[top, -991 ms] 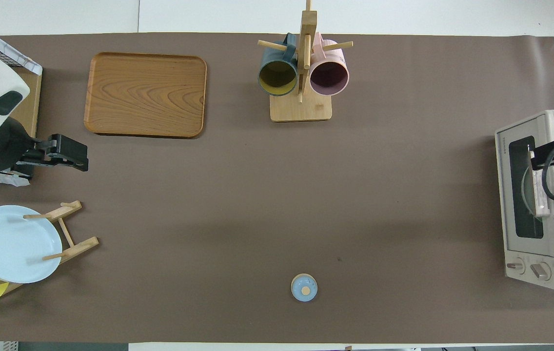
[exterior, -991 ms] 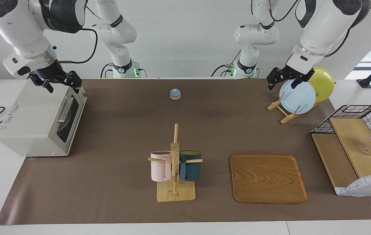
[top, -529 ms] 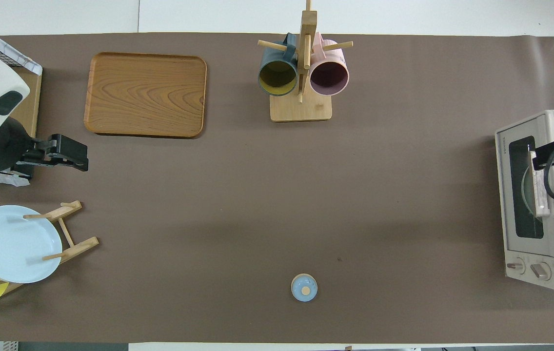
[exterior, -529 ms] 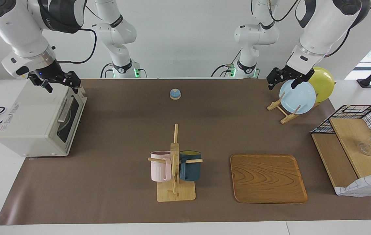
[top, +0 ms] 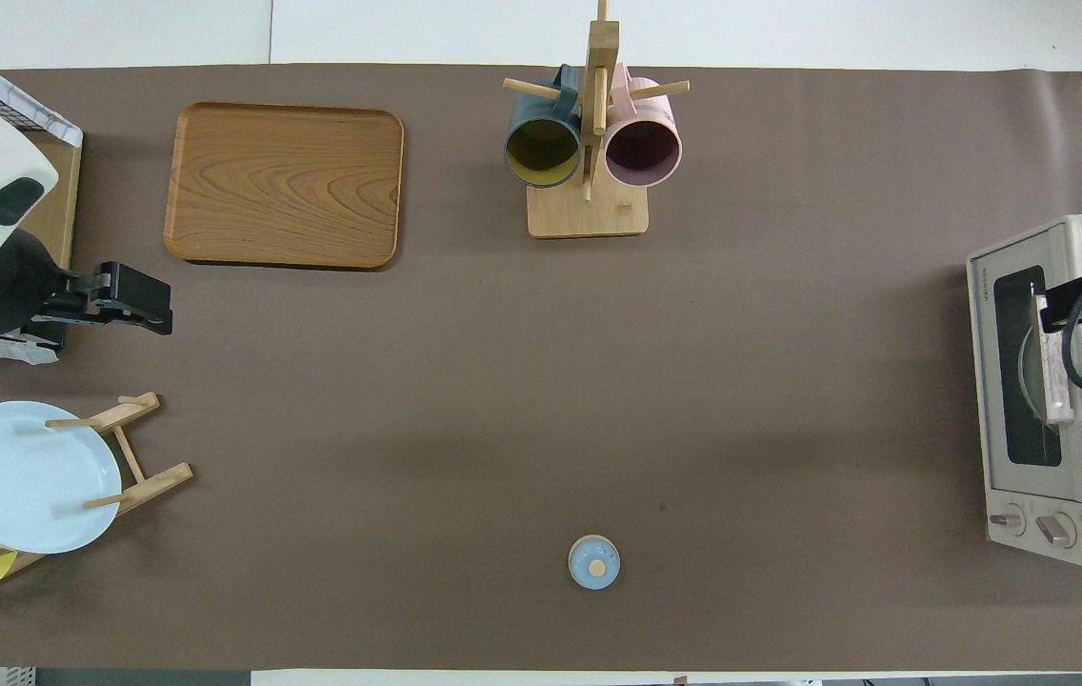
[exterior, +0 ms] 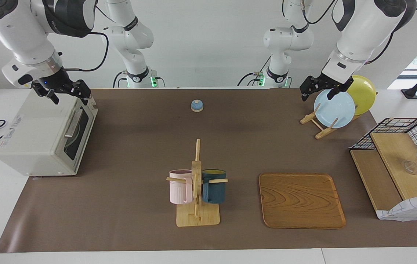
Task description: Put corn in oven
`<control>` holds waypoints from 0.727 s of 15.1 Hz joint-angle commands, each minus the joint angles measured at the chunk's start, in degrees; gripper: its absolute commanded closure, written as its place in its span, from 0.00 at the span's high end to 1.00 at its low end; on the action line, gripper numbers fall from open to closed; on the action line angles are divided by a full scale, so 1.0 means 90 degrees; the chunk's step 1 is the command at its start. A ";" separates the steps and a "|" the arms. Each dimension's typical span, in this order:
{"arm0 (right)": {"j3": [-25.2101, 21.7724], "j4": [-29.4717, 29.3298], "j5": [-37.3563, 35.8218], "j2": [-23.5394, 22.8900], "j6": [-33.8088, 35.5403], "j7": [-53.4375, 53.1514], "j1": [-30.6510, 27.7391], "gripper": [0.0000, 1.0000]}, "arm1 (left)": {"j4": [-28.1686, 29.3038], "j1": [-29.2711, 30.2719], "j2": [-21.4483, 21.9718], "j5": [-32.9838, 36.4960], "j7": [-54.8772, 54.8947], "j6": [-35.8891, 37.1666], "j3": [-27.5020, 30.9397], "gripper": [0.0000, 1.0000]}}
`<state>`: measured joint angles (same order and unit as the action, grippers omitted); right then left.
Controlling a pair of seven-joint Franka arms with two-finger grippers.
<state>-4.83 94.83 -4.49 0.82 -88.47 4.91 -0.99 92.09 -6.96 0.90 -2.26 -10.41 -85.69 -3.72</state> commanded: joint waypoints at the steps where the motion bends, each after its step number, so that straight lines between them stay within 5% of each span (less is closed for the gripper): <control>1: 0.0029 -0.0059 0.0206 -0.0023 -0.0062 0.0080 -0.0105 1.00 | 0.0090 0.0089 0.0106 -0.0110 0.0034 -0.0020 -0.0026 1.00; 11: 0.0058 -0.0068 0.0226 -0.0033 -0.0140 0.0070 -0.0105 1.00 | 0.0090 0.0089 0.0106 -0.0110 0.0034 -0.0029 -0.0026 1.00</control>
<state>-4.82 94.83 -4.49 0.82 -88.60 4.91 -0.99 92.09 -6.96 0.90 -2.26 -10.41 -85.69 -3.72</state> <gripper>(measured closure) 0.000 0.000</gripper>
